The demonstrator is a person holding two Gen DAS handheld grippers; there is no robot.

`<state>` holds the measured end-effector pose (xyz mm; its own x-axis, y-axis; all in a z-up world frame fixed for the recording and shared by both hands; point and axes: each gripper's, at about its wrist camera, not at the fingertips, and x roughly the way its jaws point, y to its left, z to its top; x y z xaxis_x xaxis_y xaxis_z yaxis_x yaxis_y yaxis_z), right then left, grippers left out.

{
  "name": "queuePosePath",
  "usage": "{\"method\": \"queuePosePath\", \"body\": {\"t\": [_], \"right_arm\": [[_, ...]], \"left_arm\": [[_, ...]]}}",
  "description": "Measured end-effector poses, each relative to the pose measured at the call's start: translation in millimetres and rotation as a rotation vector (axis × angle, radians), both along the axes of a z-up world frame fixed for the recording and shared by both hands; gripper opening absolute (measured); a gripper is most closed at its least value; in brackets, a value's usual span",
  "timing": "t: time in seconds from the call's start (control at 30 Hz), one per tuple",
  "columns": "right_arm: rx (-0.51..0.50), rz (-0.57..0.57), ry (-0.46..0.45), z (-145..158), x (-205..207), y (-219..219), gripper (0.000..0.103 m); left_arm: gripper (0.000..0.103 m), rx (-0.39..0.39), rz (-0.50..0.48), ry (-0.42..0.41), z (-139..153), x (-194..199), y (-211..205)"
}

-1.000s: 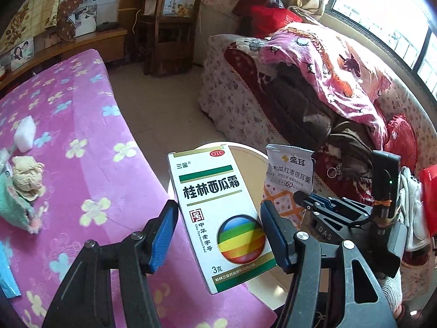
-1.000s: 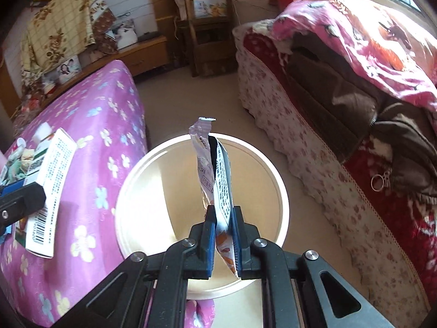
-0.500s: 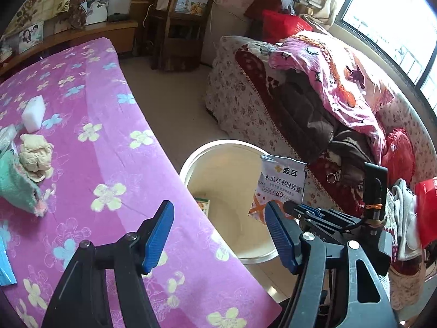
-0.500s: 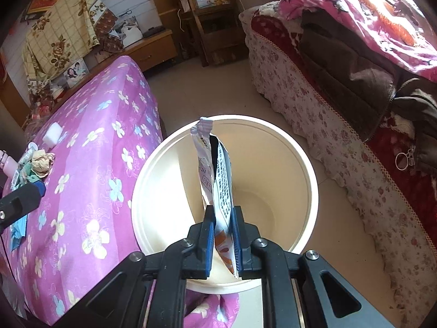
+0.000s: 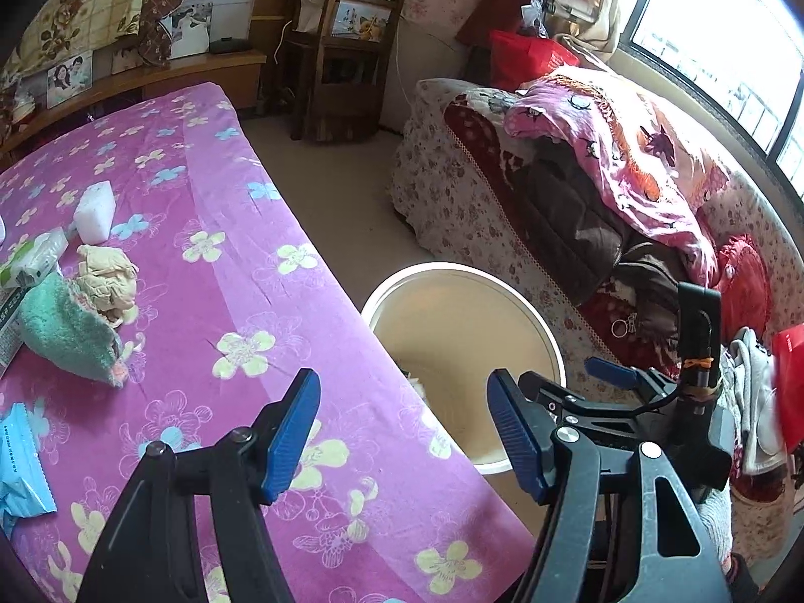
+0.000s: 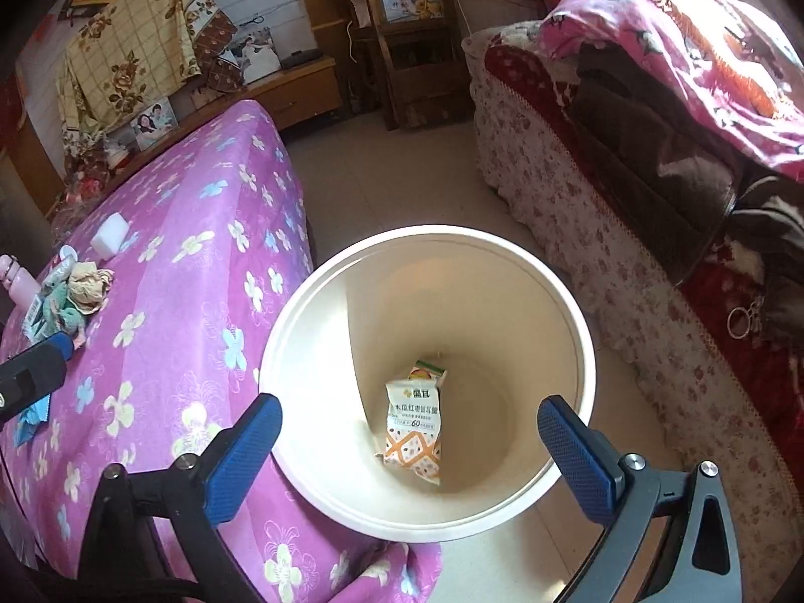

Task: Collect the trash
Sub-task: 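Carry both held items over the white bin and open both tools, then move both open tools back over the table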

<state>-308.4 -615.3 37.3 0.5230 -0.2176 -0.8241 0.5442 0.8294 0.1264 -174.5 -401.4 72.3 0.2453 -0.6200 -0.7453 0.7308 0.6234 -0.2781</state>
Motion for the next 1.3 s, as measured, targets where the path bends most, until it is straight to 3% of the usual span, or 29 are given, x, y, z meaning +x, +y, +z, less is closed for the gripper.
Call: {"method": "queuePosePath", "body": {"t": [0.23,0.5,0.8,1.03,1.3], "right_arm": [[0.018,0.0,0.021,2.6,2.5,7.4,0.103],[0.039,0.019,-0.057,27.3,4.7,24.1,0.103],[0.144,0.15,-0.147,50.1,27.6,70.4,0.103],[-0.097,0.295,-0.133,78.4,56.7,141.4,0.103],[-0.082,0.488,-0.136,75.9,91.1,206.3,0.103]], "left_arm": [[0.07,0.008,0.029,-0.043,5.2,-2.5,15.2],[0.07,0.02,0.075,-0.1,10.4,-2.8,44.4],[0.07,0.013,0.157,-0.136,19.8,6.2,94.7],[0.07,0.027,0.255,-0.159,26.6,24.2,153.0],[0.07,0.083,0.422,-0.176,22.8,63.4,242.4]]}}
